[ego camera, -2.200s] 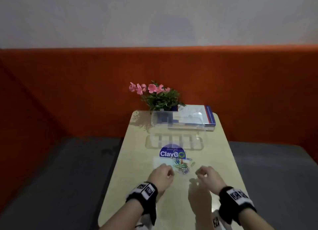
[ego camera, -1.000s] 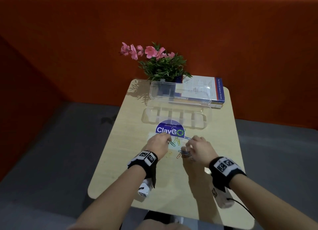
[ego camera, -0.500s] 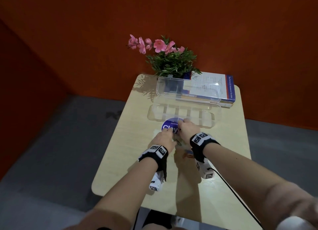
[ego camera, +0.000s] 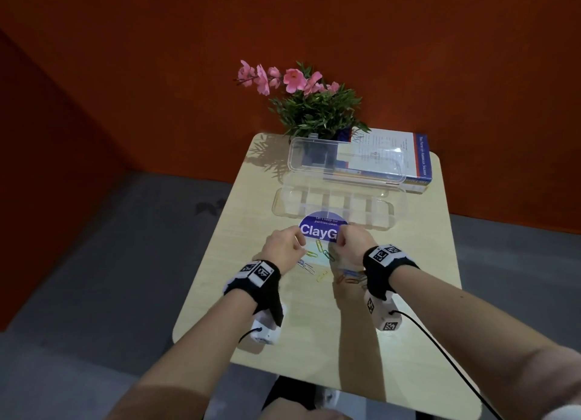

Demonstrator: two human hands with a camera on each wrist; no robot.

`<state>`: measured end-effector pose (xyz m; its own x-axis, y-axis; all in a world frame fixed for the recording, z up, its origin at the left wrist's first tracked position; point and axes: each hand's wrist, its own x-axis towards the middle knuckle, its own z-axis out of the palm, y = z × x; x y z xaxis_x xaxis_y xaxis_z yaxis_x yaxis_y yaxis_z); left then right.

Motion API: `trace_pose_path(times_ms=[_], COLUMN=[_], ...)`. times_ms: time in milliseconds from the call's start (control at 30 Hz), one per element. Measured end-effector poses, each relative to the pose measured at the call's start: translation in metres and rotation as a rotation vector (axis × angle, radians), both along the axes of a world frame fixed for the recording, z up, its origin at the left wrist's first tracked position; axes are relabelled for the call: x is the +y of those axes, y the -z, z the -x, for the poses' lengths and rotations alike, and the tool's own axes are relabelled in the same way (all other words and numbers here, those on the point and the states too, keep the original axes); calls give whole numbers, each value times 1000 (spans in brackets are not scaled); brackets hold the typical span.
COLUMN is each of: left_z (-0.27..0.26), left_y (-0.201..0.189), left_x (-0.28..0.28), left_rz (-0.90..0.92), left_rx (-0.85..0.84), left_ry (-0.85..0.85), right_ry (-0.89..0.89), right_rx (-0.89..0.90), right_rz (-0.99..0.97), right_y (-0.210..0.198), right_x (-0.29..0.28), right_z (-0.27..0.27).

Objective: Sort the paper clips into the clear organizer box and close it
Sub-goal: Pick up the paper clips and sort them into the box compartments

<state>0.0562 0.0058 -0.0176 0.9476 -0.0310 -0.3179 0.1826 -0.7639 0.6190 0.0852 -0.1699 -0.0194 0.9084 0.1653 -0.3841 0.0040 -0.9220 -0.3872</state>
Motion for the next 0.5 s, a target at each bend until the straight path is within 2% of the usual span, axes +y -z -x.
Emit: trace_pose_path(times_ms=[133,233,333,433,500], left_z=[19,21,16,11,9], left_y=[1,10,12,9,6], left_x=[4,-3,-10,-19,-23], left_rz=[-47,-199,-288,-417,-476], left_rx=[51,39,9,-35,-60], left_ry=[228,399,466,542,575], right_ry=[250,426,664,967,1152], right_rx=[-67,21,106,181,225], right_rz=[-250,-509,-803,-1203,-1371], right_y=[1,0,-7,-19,-24], right_x=[-12,-28,-44,-54,-58], right_z=[4,14,30,52,65])
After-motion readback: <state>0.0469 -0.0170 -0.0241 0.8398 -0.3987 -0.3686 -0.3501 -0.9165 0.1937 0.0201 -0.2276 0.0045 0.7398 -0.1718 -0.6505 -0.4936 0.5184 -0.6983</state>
